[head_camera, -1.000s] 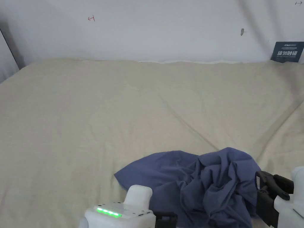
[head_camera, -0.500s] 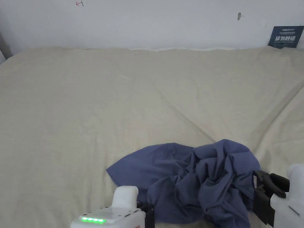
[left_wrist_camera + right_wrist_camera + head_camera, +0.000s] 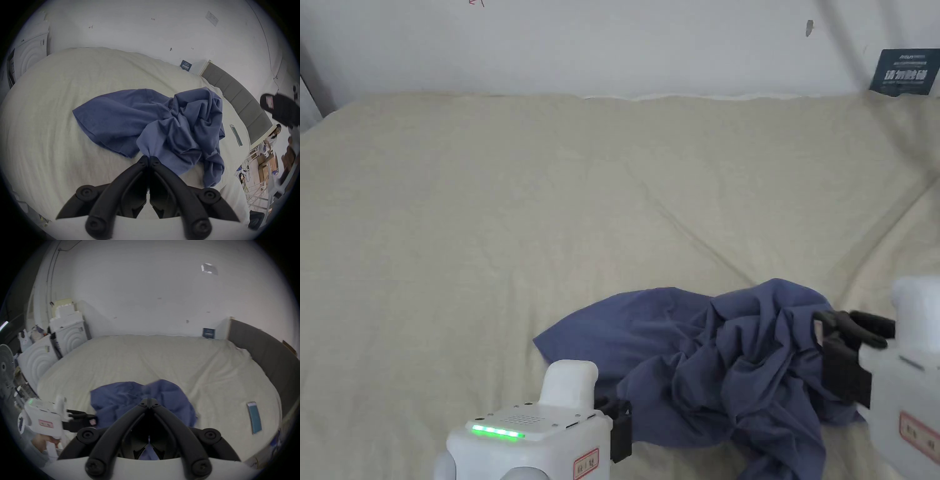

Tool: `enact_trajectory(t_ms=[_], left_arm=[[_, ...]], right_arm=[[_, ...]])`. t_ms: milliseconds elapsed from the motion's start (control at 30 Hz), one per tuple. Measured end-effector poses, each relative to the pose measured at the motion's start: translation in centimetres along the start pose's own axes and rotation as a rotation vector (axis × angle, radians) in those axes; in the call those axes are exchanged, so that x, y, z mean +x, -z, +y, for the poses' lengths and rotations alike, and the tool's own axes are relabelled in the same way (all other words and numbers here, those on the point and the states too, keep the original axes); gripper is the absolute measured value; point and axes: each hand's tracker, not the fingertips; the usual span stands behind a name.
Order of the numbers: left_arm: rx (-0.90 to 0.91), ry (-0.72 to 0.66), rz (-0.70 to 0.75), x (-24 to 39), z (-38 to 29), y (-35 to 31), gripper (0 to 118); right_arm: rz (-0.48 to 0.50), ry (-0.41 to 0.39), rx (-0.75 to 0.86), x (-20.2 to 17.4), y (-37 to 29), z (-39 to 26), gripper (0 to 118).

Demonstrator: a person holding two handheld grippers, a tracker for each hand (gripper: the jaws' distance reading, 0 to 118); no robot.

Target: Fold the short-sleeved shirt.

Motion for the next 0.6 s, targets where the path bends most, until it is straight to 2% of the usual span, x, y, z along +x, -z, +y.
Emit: enact_trajectory(t_ms=[67,100,167,200,267,367,433,500,533,600], left_arm=[[-0.007,0.008,0.008,-0.1,0.0,0.1,0],[-0.008,0.013,0.01,0.1,-0.1,0.1,0],[-0.014,0.009,0.012,0.1,-0.1,0.2,0],[-0.013,0.01,0.011,-0.1,-0.2,0.2,0],[-0.016,0.013,0.015,0.2,-0.3,0.0,0],[-0.025,0.012,0.016,0.3,-0.4,0.0,0],[-0.029,0.016,0.01,0.3,-0.5,0.0,0],[-0.035,0.02,0.014,0.1,-0.6,0.2,0],[-0.037,0.018,0.017,0.0,-0.5,0.4,0],[-0.045,0.015,0.017,-0.4,-0.4,0.7,0]], right_arm=[[0.108,-0.018,-0.058,-0.5,1.4,2.3,37],[0.155,-0.06,-0.099,-0.8,2.2,3.2,37],[0.225,-0.123,-0.092,-1.5,4.7,5.3,99],[0.257,-0.17,-0.112,-1.9,6.5,6.7,118],[0.283,-0.209,-0.145,-2.6,9.4,9.0,117],[0.359,-0.26,-0.347,-3.5,17.0,11.6,117],[0.269,-0.255,-0.41,-4.2,21.7,11.5,117],[0.268,-0.292,-0.504,-4.6,26.6,10.4,114],[0.265,-0.314,-0.542,-4.8,28.5,9.7,112],[0.196,-0.354,-0.671,-5.4,32.1,7.6,101]])
